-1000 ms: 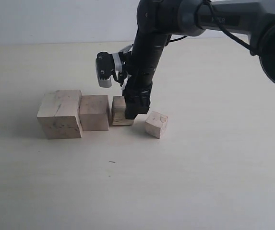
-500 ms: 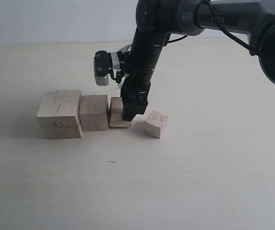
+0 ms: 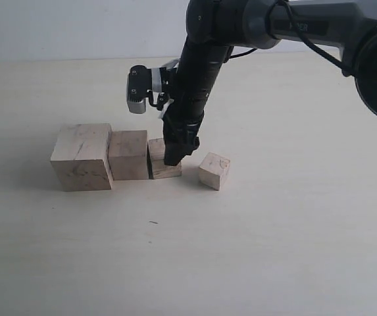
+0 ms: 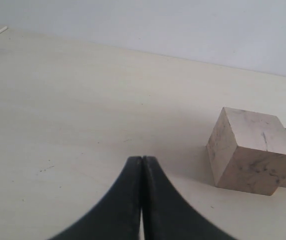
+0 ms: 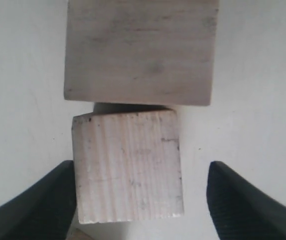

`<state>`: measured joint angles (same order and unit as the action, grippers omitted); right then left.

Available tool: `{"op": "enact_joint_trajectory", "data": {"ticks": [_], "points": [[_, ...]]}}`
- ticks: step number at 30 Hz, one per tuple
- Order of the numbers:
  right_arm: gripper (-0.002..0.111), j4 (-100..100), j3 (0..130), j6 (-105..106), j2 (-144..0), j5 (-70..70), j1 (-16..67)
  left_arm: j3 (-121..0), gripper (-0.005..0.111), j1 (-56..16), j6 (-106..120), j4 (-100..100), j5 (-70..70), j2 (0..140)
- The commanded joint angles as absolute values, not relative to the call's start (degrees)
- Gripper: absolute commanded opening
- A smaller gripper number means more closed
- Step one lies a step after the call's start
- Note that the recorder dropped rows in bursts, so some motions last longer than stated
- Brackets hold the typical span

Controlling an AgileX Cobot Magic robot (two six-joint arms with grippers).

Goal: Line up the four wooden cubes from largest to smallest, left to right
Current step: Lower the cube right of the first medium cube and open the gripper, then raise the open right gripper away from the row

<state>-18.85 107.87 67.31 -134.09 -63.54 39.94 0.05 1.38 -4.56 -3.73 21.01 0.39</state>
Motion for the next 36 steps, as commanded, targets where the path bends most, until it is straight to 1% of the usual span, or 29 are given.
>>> {"op": "enact_joint_trajectory", "data": {"ticks": [1, 8, 14, 16, 18, 19, 21, 22, 36], "points": [[0.069, -18.85, 108.37, 64.15, -133.33, -65.06, 39.95, 0.0, 0.0, 1.02, -4.76, -3.65, 20.59, 0.0], [0.069, -19.05, 108.37, 63.32, -131.89, -66.04, 39.95, 0.0, 0.0, 1.02, -4.76, -3.65, 20.59, 0.0], [0.069, -15.19, 108.37, 57.18, -129.53, -66.69, 39.95, 0.0, 0.0, 1.02, -4.76, -3.65, 20.59, 0.0], [0.065, -14.35, 108.37, 52.42, -128.5, -66.69, 39.95, 0.0, 0.0, 1.02, -4.76, -3.65, 20.59, 0.0], [0.057, -14.24, 108.37, 52.02, -128.37, -66.69, 39.95, 0.0, 0.0, 1.02, -4.76, -3.65, 20.59, 0.0], [0.049, -12.33, 108.37, 52.02, -128.73, -66.69, 39.95, 0.0, 0.0, 1.02, -4.76, -3.65, 20.59, 0.0], [0.041, -8.46, 108.37, 52.02, -129.95, -66.69, 39.81, 0.0, 0.0, 1.02, -4.76, -3.65, 20.59, 0.0], [0.039, -8.36, 108.37, 51.87, -130.33, -66.51, 39.63, 0.0, 0.0, 1.02, -4.76, -3.65, 20.59, 0.0], [0.039, -12.99, 108.37, 50.93, -134.58, -64.9, 38.57, 0.0, 0.0, 1.02, -4.76, -3.65, 20.59, 0.0]]}}
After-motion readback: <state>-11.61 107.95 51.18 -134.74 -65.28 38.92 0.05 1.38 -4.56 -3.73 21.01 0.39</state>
